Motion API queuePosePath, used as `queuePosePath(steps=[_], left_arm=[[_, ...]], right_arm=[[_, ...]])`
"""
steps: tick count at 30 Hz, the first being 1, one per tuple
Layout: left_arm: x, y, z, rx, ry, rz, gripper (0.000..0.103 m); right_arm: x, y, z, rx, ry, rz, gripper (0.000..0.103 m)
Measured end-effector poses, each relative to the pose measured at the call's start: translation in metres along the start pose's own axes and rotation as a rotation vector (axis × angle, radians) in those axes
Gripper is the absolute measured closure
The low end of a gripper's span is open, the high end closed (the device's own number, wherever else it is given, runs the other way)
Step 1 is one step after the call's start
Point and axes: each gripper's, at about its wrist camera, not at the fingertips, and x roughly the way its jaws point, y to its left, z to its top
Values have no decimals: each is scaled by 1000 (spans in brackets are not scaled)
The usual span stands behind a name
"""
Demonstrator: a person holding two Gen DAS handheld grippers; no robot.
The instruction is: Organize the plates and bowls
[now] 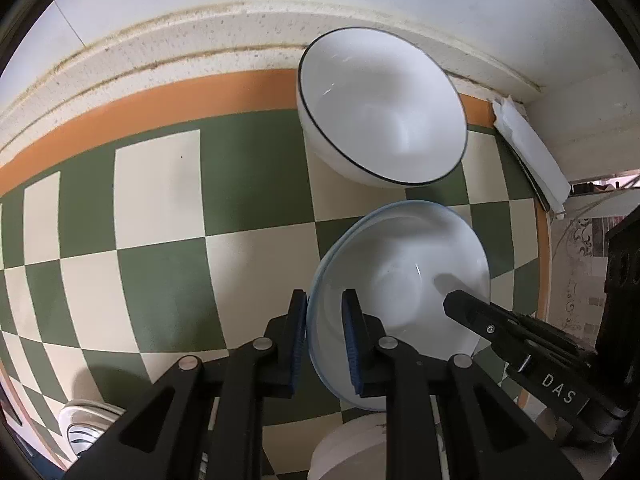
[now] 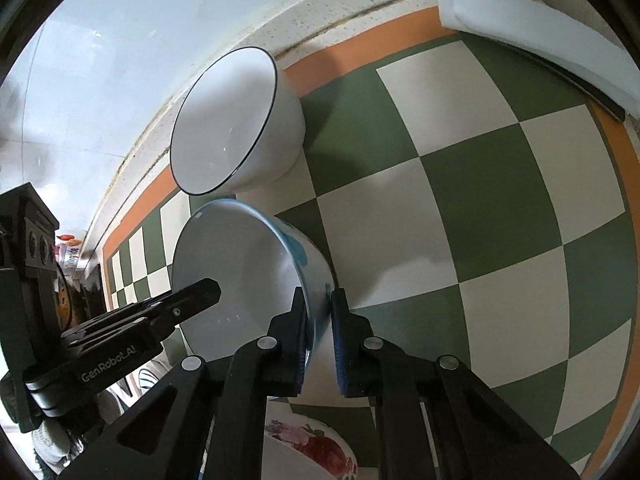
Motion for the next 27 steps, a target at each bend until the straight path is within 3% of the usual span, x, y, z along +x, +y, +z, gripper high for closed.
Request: queuePosePath(steps=[7, 17, 27], left_arm=[[-29, -9, -21, 27, -28, -17, 87], [-86, -22, -73, 90, -83, -57, 87], [-65, -20, -119, 121, -12, -30, 87]], right_arm=[[-26, 19, -15, -34, -25, -1, 90], [-98, 33, -71, -79, -75, -5, 90], [-93, 16, -131, -46, -6, -2, 90]])
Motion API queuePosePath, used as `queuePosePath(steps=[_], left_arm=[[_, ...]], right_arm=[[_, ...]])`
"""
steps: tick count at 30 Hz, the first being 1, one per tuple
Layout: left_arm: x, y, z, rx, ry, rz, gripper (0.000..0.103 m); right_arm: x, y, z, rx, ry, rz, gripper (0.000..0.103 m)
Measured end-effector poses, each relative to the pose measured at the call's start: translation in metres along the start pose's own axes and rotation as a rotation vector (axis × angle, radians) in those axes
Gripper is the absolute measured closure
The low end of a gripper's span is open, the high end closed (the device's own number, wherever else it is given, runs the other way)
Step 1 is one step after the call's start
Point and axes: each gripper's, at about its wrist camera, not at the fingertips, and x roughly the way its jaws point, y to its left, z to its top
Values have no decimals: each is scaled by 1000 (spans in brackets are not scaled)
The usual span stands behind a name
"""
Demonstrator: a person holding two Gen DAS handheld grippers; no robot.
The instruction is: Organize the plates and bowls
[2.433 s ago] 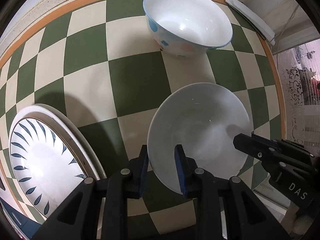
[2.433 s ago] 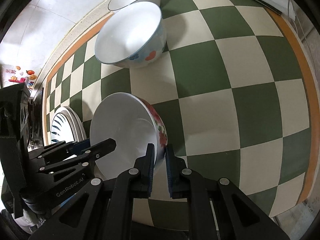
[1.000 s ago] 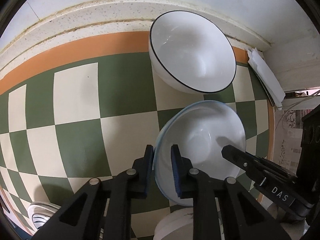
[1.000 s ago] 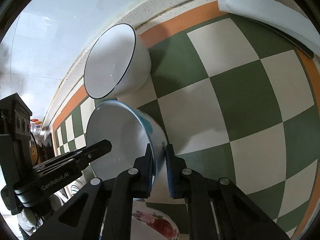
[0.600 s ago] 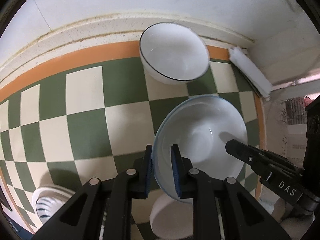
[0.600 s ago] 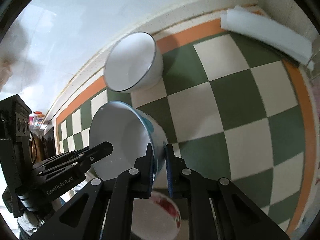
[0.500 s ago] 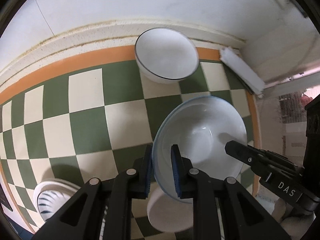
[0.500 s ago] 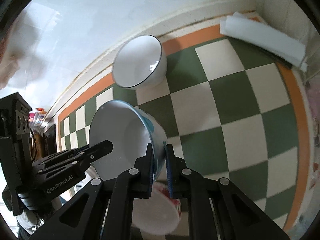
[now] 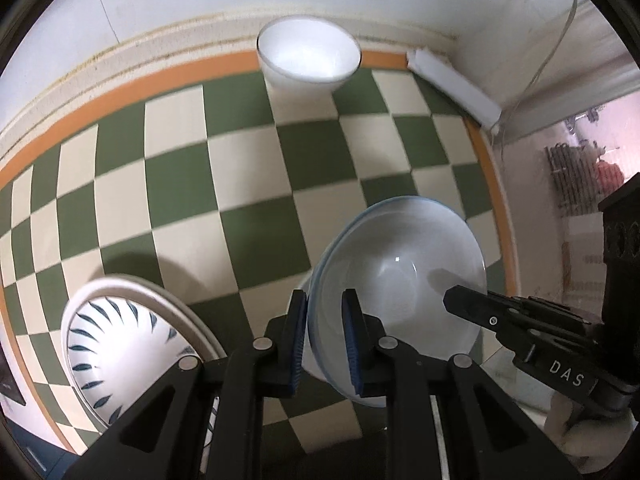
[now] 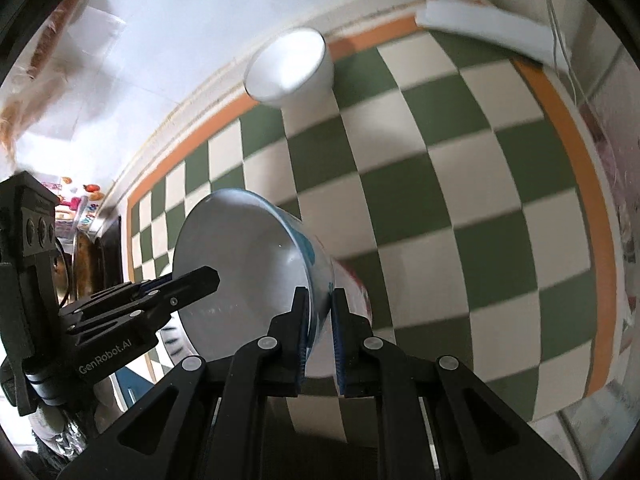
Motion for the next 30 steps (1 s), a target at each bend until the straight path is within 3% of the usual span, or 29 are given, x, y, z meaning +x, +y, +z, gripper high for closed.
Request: queuePosePath(steps=[11, 16, 30], left_arm=[[37, -4, -16, 31, 73, 66, 87], [44, -11, -20, 63, 78, 118, 87], [48, -11, -20, 44, 83, 160, 87]], right_arm=[[34, -19, -21, 26, 71, -32, 90], [43, -24, -21, 33, 90, -35, 90], [56, -20, -12, 30, 136, -53, 88]])
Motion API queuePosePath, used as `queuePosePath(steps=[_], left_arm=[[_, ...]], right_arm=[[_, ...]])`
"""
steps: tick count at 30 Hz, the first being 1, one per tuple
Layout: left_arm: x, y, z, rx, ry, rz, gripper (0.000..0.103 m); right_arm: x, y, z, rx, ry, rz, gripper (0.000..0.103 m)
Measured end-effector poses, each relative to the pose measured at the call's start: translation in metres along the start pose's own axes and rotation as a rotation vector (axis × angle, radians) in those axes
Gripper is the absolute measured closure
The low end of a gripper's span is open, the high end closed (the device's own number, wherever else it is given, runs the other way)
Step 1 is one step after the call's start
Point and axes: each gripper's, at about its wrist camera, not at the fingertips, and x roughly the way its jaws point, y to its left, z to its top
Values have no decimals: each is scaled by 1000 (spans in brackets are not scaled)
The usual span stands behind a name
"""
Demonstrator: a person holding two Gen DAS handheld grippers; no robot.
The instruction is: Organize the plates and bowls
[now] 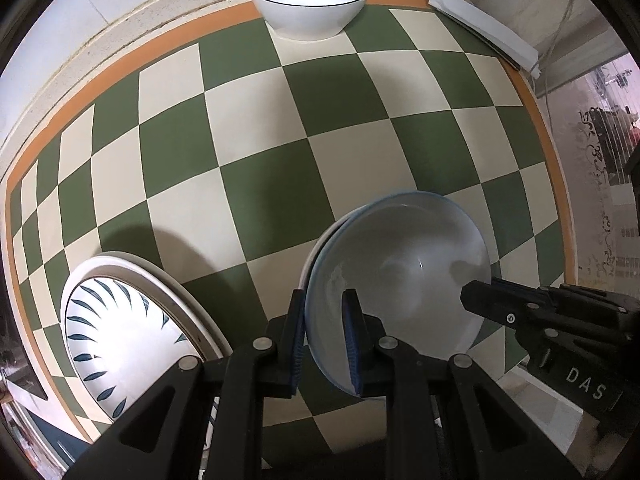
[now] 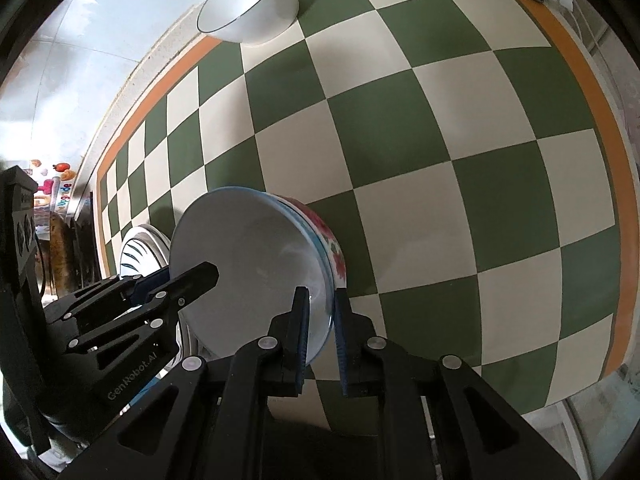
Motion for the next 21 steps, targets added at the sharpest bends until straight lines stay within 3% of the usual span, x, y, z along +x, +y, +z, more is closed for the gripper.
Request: queuePosePath(steps=[13, 19, 21], left_arm=[[-6, 10, -3, -47, 27, -36, 87], [-36, 21, 3, -92, -9, -71, 86], [-52, 31, 16, -136, -43, -103, 83]], right_arm=[[6, 5, 7, -13, 41, -7, 86], [-4, 0, 11, -3, 68, 28, 86], [-18, -1, 20, 2, 50, 59, 76]])
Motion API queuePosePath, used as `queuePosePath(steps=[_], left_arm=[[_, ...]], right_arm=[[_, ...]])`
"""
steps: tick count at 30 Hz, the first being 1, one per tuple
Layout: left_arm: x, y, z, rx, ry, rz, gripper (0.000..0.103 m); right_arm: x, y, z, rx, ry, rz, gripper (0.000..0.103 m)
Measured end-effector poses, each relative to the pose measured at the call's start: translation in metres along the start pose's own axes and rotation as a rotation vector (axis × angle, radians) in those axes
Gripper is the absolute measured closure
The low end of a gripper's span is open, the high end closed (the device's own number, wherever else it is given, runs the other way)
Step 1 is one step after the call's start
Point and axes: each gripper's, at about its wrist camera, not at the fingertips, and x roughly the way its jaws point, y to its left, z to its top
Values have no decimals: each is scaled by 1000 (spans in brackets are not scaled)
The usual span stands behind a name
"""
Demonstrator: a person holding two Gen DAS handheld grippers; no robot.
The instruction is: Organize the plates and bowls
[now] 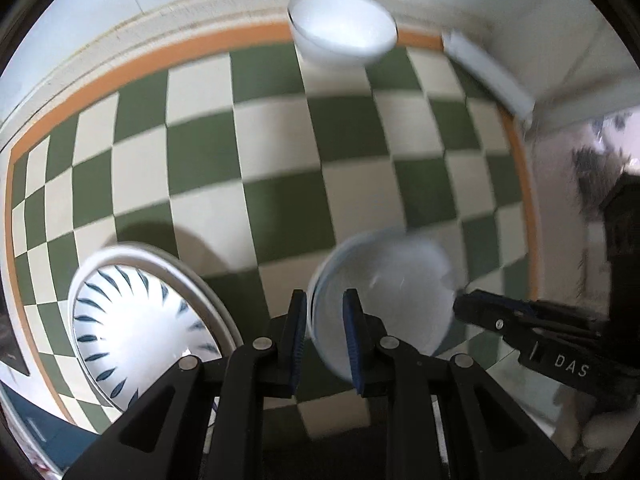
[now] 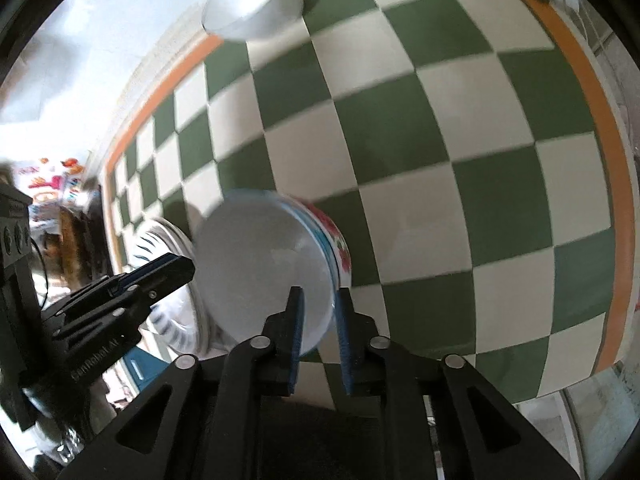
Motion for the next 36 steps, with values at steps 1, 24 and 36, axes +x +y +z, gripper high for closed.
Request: queuePosePath(steps=[1, 24, 36], left_arm=[[-5, 2, 8, -25, -17, -18, 80], [70, 28, 228, -121, -1, -5, 78], [68, 14, 215, -57, -39, 17, 90]], right_arm=[[-8, 1, 7, 1, -17, 19, 64], [8, 26, 261, 27, -187, 20, 52], [28, 28, 265, -4, -181, -60, 92]])
